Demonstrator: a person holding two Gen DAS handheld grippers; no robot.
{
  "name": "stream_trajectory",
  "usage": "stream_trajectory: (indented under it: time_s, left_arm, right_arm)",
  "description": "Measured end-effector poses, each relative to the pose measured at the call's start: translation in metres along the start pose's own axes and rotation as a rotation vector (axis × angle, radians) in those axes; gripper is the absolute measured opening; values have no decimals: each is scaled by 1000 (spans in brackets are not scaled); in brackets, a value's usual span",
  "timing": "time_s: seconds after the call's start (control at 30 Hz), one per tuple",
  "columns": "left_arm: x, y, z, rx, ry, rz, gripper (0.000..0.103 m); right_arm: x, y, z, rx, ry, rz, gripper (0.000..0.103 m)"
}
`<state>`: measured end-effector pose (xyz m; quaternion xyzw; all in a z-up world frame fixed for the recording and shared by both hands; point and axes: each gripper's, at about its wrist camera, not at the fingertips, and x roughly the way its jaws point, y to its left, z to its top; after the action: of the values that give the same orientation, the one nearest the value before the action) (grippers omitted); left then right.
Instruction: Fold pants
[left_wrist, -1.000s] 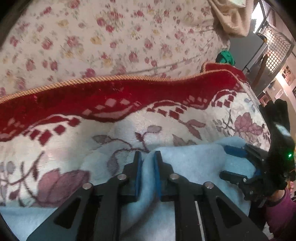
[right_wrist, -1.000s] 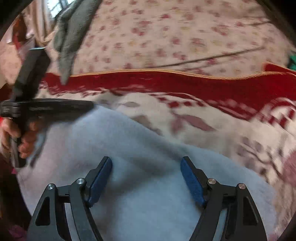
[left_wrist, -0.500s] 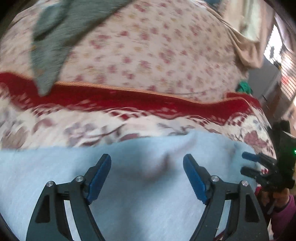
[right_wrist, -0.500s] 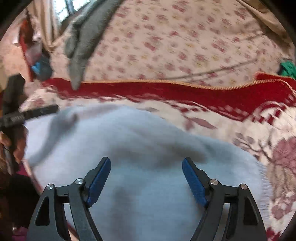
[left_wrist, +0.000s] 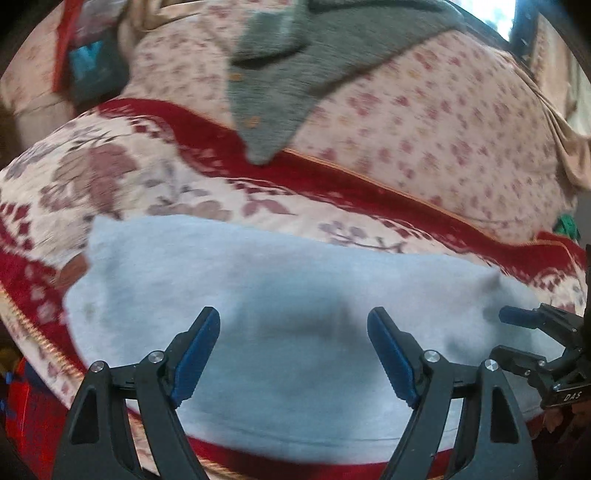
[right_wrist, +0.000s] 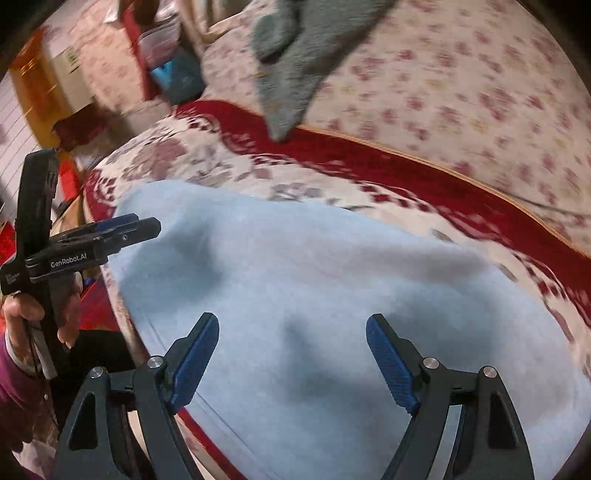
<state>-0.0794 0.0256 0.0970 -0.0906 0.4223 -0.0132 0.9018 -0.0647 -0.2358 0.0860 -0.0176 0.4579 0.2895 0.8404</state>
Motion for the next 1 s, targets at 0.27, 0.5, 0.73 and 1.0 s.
stream_trajectory:
  time_s: [0.27,0.5,0.73,1.0]
  left_arm:
    - [-17,82,-19,-261,5,49,81]
    - [-29,137,-40,-416,4,41,81]
    - [-11,160,-42,-516,28,13,83]
    - [25,156,-35,-479,90,-12,83]
  right_arm:
    - [43,59,46,-146,62,52,86]
    - [95,102,102,-253,96,135,87]
    - [153,137,148,-318,155,201,87]
    - [215,175,174,-486,261,210,88]
